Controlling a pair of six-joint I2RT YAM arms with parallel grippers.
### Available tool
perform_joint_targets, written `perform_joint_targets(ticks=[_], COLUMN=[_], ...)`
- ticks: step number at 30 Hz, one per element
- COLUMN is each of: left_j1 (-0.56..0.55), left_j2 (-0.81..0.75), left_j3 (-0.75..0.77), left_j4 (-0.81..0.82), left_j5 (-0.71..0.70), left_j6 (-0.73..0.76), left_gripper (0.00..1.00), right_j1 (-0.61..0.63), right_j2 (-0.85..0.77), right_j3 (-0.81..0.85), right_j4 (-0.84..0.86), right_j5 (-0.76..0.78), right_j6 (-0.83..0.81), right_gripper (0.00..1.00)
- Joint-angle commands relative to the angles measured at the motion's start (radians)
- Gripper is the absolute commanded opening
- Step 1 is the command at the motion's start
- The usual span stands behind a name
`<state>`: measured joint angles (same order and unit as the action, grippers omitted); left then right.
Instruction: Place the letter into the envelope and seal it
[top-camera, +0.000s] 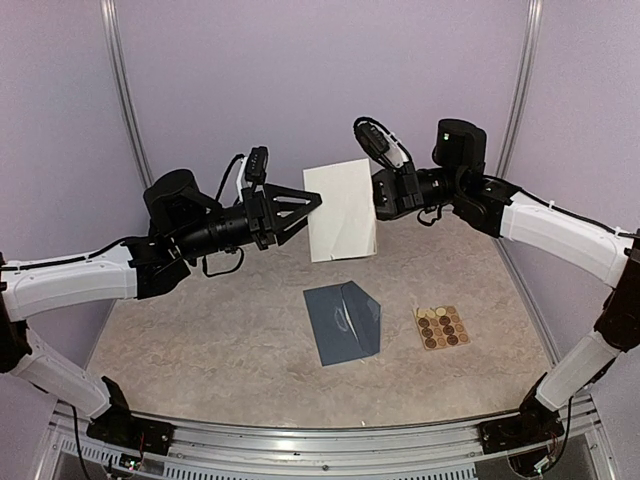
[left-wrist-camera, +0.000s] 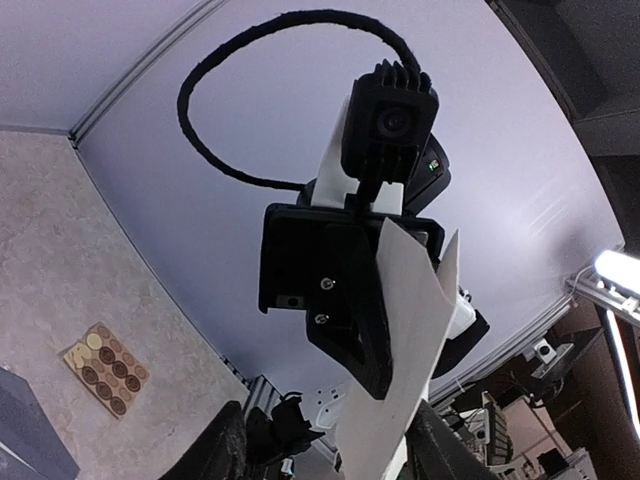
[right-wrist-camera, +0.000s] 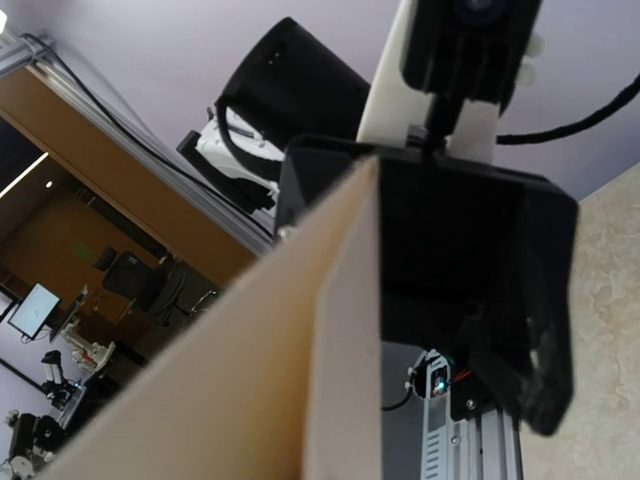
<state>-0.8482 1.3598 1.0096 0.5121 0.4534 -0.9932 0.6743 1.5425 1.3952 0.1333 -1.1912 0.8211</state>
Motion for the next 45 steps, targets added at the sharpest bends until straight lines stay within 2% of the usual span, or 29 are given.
perform_joint_targets(ticks=[1, 7, 10, 12, 15, 19, 23, 27, 32, 34, 40, 43, 45], left_j1=[-0.007, -0.006, -0.006, -0.006, -0.006, -0.006, -0.006, -0.006, -0.006, -0.006, -0.006, -0.006, -0.007], left_j2=[0.0, -0.019, -0.031, -0.038, -0.047, -0.048, -0.047, -0.043, -0.033, -0.031, -0.025, -0.024, -0.022], left_j3=[0.023, 0.003, -0.01, -0.02, -0.026, -0.024, -0.016, -0.006, 0.004, 0.006, 0.01, 0.013, 0.015], left_j4=[0.055, 0.059, 0.059, 0.055, 0.046, 0.032, 0.017, 0.005, -0.004, -0.004, -0.004, -0.012, -0.02], left_j5=[0.024, 0.02, 0.009, -0.002, -0.011, -0.012, -0.01, -0.009, -0.01, -0.009, -0.005, -0.004, -0.001], left_j6=[0.005, -0.001, -0.001, 0.001, 0.005, 0.011, 0.02, 0.027, 0.032, 0.034, 0.035, 0.04, 0.043], left_gripper=[0.41, 0.11, 0.0, 0.0, 0.0, 0.0, 0.0, 0.0, 0.0, 0.0, 0.0, 0.0, 0.0], right_j1=[0.01, 0.002, -0.018, -0.039, -0.074, -0.097, -0.102, -0.101, -0.1, -0.1, -0.094, -0.087, -0.084], right_j2=[0.005, 0.013, 0.003, -0.01, -0.039, -0.075, -0.086, -0.077, -0.067, -0.063, -0.036, -0.028, -0.025], right_j3=[0.021, 0.026, 0.019, 0.009, -0.024, -0.069, -0.091, -0.093, -0.09, -0.08, -0.03, -0.023, -0.02], right_j4=[0.024, 0.008, 0.004, 0.008, 0.058, 0.177, 0.311, 0.336, 0.351, 0.307, 0.129, 0.119, 0.123], right_j5=[-0.006, 0.031, 0.063, 0.083, 0.112, 0.123, 0.099, 0.076, 0.055, 0.061, 0.099, 0.102, 0.1], right_j6=[-0.002, -0.007, 0.001, 0.013, 0.05, 0.13, 0.203, 0.223, 0.233, 0.203, 0.118, 0.11, 0.113], right_gripper=[0.0, 0.0, 0.0, 0.13, 0.39, 0.63, 0.79, 0.83, 0.84, 0.82, 0.42, 0.25, 0.1])
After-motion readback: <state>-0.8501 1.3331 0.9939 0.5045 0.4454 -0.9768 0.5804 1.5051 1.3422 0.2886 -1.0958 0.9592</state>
